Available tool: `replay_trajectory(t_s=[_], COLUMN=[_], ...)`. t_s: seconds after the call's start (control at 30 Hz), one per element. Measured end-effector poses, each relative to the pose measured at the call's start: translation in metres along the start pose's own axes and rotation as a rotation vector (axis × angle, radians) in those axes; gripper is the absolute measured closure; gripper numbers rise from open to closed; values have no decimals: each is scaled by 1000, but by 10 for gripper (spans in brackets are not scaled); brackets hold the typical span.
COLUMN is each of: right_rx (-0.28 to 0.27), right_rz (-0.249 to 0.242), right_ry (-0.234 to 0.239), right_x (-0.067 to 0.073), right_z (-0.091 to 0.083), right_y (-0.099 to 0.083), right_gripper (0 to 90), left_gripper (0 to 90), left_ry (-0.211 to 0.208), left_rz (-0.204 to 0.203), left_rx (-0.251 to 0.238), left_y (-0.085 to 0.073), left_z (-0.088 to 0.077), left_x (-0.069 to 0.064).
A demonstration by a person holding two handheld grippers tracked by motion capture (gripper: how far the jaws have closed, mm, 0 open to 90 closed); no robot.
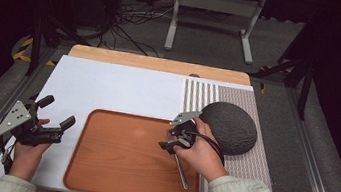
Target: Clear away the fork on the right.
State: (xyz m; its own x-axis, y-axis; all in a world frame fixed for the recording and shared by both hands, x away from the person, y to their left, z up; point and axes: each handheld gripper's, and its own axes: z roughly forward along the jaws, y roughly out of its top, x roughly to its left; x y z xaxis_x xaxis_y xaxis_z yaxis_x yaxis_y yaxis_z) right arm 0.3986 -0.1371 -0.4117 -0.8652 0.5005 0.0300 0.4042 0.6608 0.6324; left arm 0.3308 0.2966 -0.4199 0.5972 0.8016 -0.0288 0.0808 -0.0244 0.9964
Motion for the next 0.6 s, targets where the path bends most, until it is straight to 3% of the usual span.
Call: replay_trajectory(t_s=[0.13,0.3,0.5,0.6], right_rx=[-23,-16,19,35], right_rz=[-73,-122,-103,-100], right_ry=[-5,1,16,18], right_x=[-2,-6,-9,-10], right_z=[5,10,17,21], right_y=[0,-1,-5,-6], right_gripper=[452,599,818,862], left_gripper=[2,2,2,2], left_ry=[2,0,0,0], left_rz=[1,1,3,2], left_rx=[-2,1,-1,-2], left_y=[0,0,0,0], left_z=[0,0,0,0], left_x=[0,0,1,1])
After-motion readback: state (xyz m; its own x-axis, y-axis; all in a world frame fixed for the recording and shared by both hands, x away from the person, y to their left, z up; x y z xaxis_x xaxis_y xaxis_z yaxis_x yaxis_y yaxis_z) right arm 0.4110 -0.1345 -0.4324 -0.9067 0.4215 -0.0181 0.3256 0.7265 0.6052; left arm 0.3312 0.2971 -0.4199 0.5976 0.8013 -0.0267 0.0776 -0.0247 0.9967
